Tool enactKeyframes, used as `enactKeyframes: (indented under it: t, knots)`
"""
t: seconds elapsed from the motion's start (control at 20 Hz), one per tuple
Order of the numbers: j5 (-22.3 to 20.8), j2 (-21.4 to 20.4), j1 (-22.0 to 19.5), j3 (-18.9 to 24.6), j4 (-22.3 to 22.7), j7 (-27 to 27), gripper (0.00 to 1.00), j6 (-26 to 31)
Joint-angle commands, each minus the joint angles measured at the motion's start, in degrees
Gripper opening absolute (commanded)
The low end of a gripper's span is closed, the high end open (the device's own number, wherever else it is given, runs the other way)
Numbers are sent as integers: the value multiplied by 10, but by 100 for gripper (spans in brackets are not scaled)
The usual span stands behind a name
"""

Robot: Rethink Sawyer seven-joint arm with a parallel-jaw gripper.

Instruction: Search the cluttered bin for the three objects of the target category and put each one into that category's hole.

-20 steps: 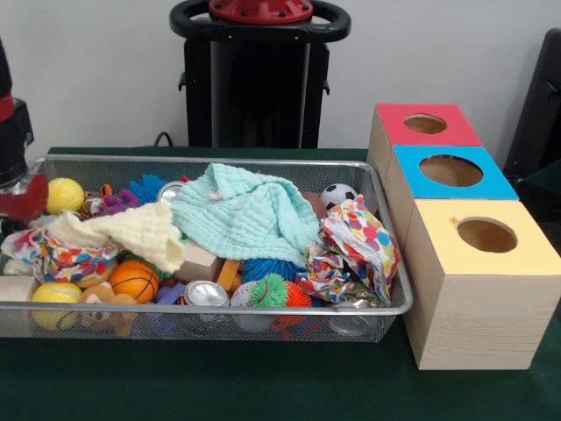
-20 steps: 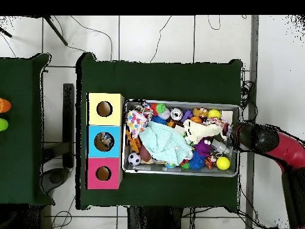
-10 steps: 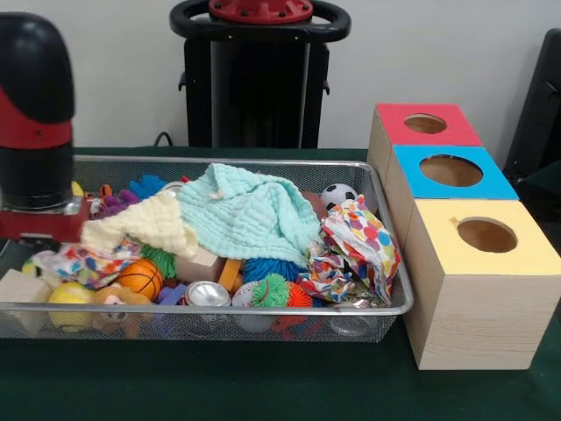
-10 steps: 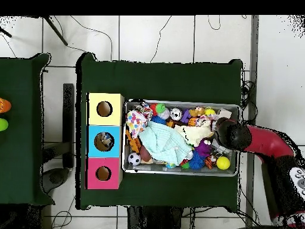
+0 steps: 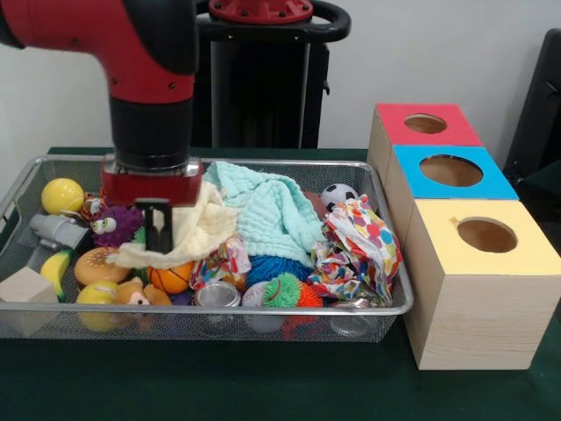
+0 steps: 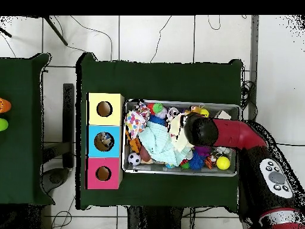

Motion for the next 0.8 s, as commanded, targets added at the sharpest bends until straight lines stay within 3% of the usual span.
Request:
enactKeyframes:
  t: [0.05, 0.65, 0.8]
  knots:
    - [66, -23, 4, -19, 68, 108, 0, 54]
    - [110, 6, -2, -16, 67, 80, 0, 41]
    - [114, -8, 8, -19, 77, 81, 0, 39]
